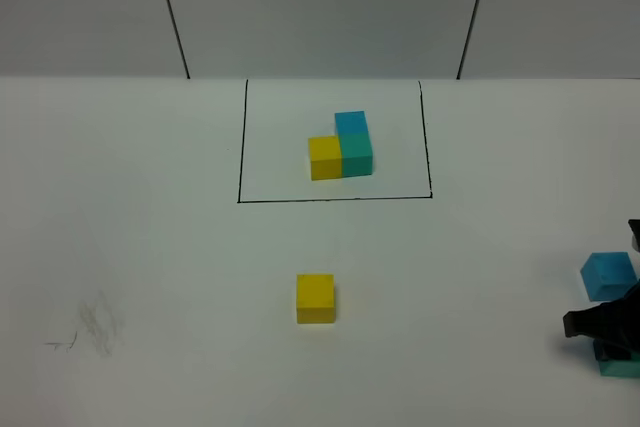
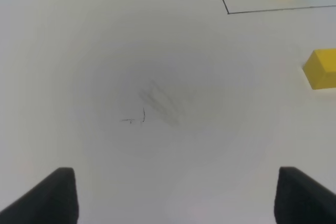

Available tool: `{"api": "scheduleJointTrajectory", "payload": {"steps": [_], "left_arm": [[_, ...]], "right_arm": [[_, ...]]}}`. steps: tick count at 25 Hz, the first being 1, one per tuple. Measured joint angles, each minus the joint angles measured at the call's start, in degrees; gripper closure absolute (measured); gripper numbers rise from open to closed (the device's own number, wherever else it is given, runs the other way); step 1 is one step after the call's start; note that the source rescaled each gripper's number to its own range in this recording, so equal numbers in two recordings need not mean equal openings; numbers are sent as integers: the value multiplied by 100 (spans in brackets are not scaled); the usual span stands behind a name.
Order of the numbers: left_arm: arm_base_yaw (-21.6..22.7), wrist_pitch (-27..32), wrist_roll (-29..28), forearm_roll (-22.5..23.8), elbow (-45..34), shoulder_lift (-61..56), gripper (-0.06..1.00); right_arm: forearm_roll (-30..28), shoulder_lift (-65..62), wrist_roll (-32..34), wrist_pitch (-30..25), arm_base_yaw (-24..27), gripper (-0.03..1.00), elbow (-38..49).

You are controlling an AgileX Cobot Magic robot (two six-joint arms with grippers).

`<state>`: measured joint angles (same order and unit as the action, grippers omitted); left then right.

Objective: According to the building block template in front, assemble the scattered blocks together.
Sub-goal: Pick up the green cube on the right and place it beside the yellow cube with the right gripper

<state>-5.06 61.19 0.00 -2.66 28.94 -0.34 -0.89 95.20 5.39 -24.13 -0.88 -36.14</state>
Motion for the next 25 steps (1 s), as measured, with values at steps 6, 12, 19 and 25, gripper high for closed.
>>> {"api": "scheduleJointTrajectory", "payload": {"steps": [6, 12, 19, 25], "left_arm": [[0, 0, 0, 0, 0, 0, 18], [0, 0, 0, 0, 0, 0, 18], [0, 0, 0, 0, 0, 0, 18], [0, 0, 0, 0, 0, 0, 18]], "right_arm": [[182, -293, -361, -361, 0, 70, 0], [655, -900, -1621, -608, -314, 70, -205], [821, -824, -3370, -1336, -1016, 70, -1002], [692, -144, -4108, -1879, -1591, 70, -1873]]}}
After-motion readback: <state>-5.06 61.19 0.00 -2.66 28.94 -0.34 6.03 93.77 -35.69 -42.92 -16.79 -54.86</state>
